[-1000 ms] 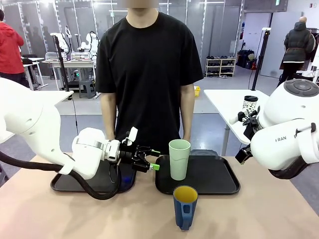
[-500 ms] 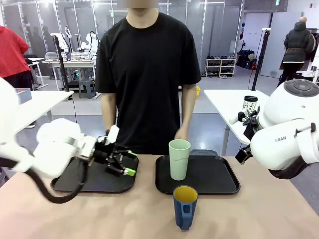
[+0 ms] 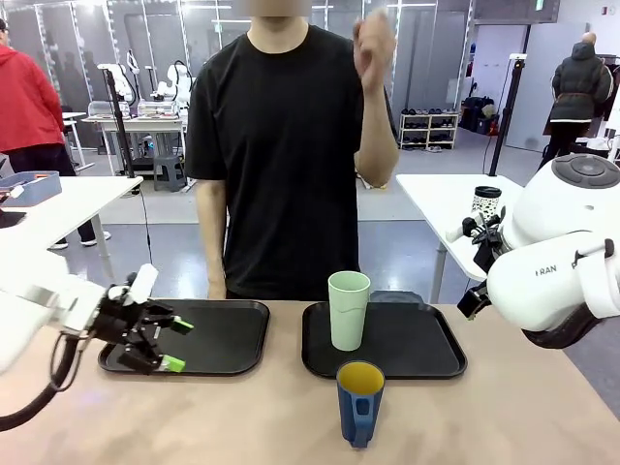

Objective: Sort and store the cups by type.
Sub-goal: Pick up the Handle plastic cup and place it into the empty Flat Tray.

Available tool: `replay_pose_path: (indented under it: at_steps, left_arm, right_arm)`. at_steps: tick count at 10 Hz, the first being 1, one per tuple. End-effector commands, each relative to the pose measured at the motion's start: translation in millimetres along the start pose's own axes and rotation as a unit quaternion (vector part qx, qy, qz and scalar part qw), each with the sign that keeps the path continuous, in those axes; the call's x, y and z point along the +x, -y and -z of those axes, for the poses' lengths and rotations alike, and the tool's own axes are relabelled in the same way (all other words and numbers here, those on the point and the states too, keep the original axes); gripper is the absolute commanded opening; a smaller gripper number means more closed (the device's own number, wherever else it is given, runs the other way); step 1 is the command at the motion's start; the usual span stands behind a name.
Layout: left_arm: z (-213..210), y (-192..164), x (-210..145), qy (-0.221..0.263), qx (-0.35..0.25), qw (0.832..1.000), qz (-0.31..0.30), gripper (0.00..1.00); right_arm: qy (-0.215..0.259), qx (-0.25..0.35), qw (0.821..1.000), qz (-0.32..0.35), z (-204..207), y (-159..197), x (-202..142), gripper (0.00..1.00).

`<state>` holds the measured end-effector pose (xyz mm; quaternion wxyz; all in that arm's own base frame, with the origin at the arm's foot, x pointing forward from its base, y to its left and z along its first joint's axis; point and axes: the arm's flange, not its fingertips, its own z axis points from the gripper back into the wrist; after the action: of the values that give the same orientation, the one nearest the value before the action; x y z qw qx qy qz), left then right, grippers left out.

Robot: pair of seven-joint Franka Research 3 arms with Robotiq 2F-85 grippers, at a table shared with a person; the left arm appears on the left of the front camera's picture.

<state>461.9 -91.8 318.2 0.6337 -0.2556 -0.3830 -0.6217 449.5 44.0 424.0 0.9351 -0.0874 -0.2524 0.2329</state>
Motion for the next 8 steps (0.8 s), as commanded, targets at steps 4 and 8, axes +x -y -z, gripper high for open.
replay_pose_path:
  at_steps: [4,8]
  left_arm:
    - [-54.4,1.6,-12.2,-0.05,0.031,0.998,-0.031,1.0]
    - [-82.0,11.5,-10.5,-0.113,0.006,0.99,-0.079,1.0]
  right_arm:
    - [0.002,-0.001,1.0,-0.001,0.9,0.2,0.1,1.0]
    - [0.002,-0.001,1.0,-0.001,0.9,0.2,0.1,1.0]
